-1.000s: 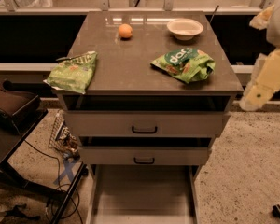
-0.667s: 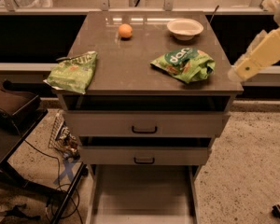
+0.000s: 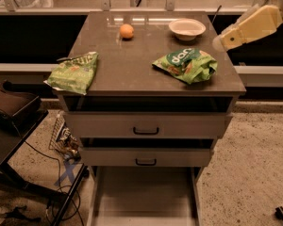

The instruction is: Place orange into bottom drawer

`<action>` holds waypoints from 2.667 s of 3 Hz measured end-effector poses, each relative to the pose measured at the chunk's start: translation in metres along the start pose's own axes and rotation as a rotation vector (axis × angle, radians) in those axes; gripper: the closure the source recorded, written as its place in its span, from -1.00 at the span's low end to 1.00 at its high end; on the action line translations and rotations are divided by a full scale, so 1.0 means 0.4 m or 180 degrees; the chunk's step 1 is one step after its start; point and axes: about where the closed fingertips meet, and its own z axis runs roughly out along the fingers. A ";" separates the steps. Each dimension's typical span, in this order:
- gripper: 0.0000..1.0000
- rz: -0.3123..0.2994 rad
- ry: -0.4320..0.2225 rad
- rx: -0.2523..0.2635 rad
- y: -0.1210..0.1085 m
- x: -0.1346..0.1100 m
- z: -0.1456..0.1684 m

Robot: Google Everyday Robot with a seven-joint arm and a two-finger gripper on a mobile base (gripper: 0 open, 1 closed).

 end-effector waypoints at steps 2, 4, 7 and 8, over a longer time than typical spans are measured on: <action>-1.00 0.0043 -0.0186 -0.0059 0.011 -0.031 0.067; -1.00 0.0108 -0.0701 -0.0410 0.037 -0.195 0.444; -1.00 0.0211 -0.0682 -0.0619 0.076 -0.234 0.898; -1.00 0.0467 -0.0856 -0.0624 0.017 -0.208 0.954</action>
Offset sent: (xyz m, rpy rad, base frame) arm 0.0551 0.0604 -0.0204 0.1589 -0.0565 0.0727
